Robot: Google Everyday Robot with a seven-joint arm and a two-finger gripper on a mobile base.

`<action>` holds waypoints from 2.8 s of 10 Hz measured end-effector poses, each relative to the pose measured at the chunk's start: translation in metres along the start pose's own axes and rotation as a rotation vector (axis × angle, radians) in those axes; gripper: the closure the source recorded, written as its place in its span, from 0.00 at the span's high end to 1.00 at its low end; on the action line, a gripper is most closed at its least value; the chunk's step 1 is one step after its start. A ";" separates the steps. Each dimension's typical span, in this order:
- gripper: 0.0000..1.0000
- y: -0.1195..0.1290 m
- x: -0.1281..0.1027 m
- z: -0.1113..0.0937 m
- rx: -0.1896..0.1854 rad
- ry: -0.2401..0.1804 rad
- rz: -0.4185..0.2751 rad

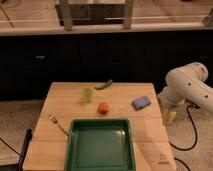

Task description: Place sponge in tray

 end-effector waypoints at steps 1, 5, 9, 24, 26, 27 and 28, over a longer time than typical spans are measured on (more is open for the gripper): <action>0.80 0.000 0.000 0.000 0.000 0.000 0.000; 0.80 0.000 0.000 0.000 0.000 0.000 0.000; 0.80 0.000 0.000 0.000 0.000 0.000 0.000; 0.80 -0.060 -0.031 0.017 0.042 -0.050 -0.081; 0.80 -0.066 -0.033 0.020 0.045 -0.058 -0.094; 0.80 -0.066 -0.033 0.020 0.048 -0.060 -0.099; 0.80 -0.070 -0.032 0.023 0.053 -0.067 -0.106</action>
